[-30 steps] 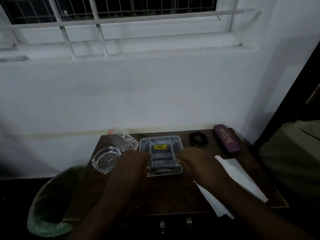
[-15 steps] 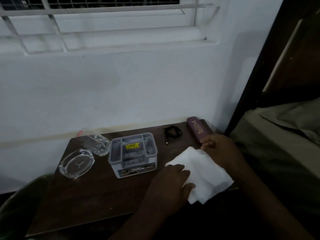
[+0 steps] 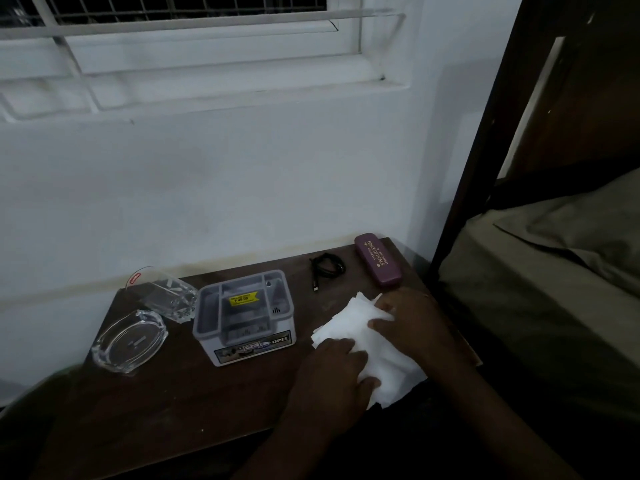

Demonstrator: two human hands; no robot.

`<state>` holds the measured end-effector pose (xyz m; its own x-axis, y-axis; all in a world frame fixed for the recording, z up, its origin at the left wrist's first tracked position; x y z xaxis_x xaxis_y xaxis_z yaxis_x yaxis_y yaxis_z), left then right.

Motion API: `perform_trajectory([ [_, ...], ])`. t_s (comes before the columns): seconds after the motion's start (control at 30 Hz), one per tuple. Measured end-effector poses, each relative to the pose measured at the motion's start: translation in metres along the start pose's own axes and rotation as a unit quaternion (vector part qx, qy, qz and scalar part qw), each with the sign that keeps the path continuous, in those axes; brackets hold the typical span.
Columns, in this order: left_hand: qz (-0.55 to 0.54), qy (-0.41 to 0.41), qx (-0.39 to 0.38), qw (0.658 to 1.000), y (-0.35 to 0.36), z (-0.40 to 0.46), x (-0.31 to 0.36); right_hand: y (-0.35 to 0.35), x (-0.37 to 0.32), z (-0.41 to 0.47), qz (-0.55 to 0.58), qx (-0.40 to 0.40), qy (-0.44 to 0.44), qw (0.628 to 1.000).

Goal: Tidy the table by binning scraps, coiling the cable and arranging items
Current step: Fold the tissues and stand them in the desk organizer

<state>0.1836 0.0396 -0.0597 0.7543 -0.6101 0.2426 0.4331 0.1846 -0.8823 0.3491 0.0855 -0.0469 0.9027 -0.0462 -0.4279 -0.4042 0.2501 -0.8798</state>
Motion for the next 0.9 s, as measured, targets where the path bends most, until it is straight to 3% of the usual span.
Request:
perform_trajectory([
  [0.2, -0.038, -0.022, -0.038, 0.998, 0.01, -0.003, -0.003, -0.001, -0.009, -0.003, 0.054, 0.001, -0.005, 0.999],
  [0.33, -0.018, -0.002, -0.011, 1.0, 0.009, -0.004, -0.002, 0.004, -0.011, -0.006, 0.051, -0.043, -0.023, 0.997],
  [0.47, -0.032, 0.009, 0.027, 0.999, 0.007, -0.006, 0.0, 0.001, -0.012, -0.008, 0.138, -0.026, -0.044, 0.989],
  [0.67, -0.03, 0.004, 0.042, 0.999, 0.005, -0.006, 0.002, 0.003, -0.006, 0.001, -0.006, -0.08, -0.026, 0.996],
  [0.77, -0.042, -0.009, 0.052, 0.998, 0.007, -0.007, 0.001, 0.003, -0.011, 0.001, -0.044, -0.131, -0.037, 0.99],
  [0.9, -0.063, -0.028, 0.047, 0.996, 0.01, -0.008, -0.001, -0.001, -0.019, 0.0, -0.027, -0.132, -0.072, 0.988],
])
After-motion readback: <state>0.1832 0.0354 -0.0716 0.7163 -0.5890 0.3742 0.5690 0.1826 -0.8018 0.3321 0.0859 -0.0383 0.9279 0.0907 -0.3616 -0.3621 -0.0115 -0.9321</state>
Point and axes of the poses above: each hand's wrist, its own z-axis towards the middle knuckle, its own y-axis out of the palm, x = y × z, the point moved 4 cm from there along z, towards the middle knuckle, and after that the axes turned 9 degrees about x, right-handed, at the moved point
